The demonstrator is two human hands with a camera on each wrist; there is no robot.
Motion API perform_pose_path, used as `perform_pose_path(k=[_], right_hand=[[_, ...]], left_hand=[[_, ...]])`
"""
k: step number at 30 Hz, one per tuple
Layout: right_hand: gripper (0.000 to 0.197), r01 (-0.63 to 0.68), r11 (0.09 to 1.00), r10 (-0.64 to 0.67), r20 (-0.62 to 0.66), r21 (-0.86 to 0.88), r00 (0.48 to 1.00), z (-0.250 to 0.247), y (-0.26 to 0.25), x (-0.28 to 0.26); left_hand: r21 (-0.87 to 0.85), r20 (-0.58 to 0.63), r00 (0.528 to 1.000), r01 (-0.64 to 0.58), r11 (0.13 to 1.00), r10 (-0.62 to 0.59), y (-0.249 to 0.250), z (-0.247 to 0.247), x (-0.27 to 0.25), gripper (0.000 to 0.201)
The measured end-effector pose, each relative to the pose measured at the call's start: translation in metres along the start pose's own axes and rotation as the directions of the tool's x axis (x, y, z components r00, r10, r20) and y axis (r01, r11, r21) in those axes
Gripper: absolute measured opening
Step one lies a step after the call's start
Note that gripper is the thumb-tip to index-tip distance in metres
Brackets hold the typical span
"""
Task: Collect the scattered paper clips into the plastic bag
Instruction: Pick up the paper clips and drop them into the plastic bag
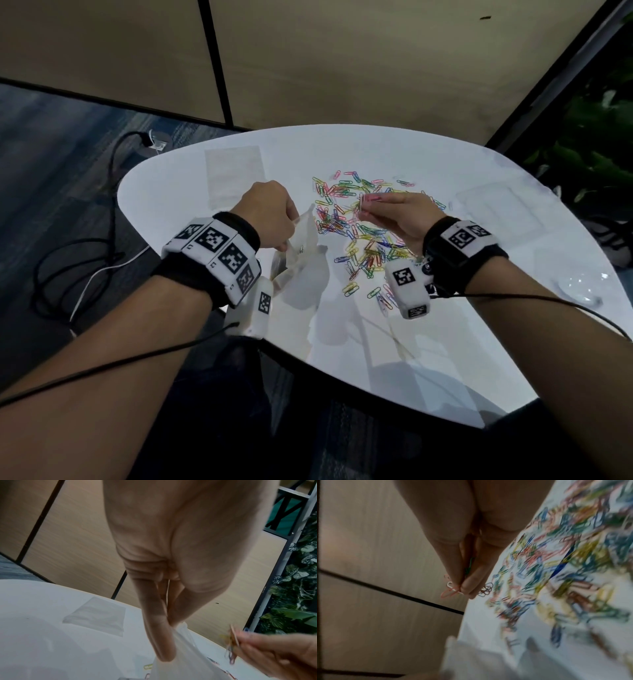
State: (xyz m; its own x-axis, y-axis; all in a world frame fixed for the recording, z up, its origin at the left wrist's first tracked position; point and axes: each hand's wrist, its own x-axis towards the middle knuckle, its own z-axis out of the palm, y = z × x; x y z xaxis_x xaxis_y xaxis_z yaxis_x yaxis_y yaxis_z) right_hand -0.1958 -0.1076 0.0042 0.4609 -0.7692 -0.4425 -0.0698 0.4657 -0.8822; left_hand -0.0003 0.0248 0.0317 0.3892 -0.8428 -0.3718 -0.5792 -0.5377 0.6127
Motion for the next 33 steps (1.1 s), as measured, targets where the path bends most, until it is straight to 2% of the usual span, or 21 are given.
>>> perform_pose_path(k=[4, 7, 10, 16, 18, 21, 25, 29, 33], right_hand=[[0.029, -0.111, 0.972, 0.079, 0.159, 0.206, 0.984, 0.022, -0.001, -0.016], [0.030, -0.178, 0.957, 0.129, 0.213, 0.230, 0.969, 0.041, 0.014, -0.021], [0.020, -0.175, 0.976, 0.156, 0.150, 0.127, 0.976, 0.055, 0.026, -0.022], [0.013, -0.082, 0.993, 0.090, 0.091, -0.079, 0.992, 0.062, 0.032, -0.019], [0.009, -0.062, 0.977, 0.075, 0.056, -0.202, 0.996, 0.060, 0.037, -0.018], [0.008, -0.043, 0.885, 0.046, -0.005, -0.463, 0.999, 0.061, 0.049, -0.016], [0.011, 0.077, 0.699, -0.090, 0.020, -0.711, 0.996, 0.065, 0.050, -0.017], [0.018, 0.145, 0.563, -0.099, 0.107, -0.814, 0.989, 0.064, 0.046, -0.022], [0.016, 0.170, 0.468, -0.140, 0.117, -0.867, 0.983, 0.066, 0.048, -0.020]], left_hand=[[-0.002, 0.014, 0.998, -0.058, 0.998, 0.058, 0.005, 0.009, -0.002, 0.032], [-0.035, 0.011, 0.996, -0.083, 0.996, 0.084, 0.006, 0.015, -0.003, 0.032], [-0.055, 0.008, 0.994, -0.105, 0.993, 0.106, 0.007, 0.019, -0.004, 0.031], [-0.098, -0.054, 0.995, -0.089, 0.991, 0.084, 0.005, 0.019, 0.000, 0.025], [-0.096, -0.059, 0.994, -0.101, 0.990, 0.096, 0.007, 0.020, -0.001, 0.024], [-0.067, -0.036, 0.992, -0.123, 0.990, 0.121, 0.010, 0.026, -0.002, 0.025], [-0.017, -0.028, 0.989, -0.145, 0.989, 0.145, 0.011, 0.030, -0.004, 0.027], [0.003, -0.023, 0.989, -0.148, 0.989, 0.148, 0.009, 0.028, -0.004, 0.028], [0.021, 0.003, 0.989, -0.148, 0.989, 0.148, 0.010, 0.031, -0.004, 0.028]])
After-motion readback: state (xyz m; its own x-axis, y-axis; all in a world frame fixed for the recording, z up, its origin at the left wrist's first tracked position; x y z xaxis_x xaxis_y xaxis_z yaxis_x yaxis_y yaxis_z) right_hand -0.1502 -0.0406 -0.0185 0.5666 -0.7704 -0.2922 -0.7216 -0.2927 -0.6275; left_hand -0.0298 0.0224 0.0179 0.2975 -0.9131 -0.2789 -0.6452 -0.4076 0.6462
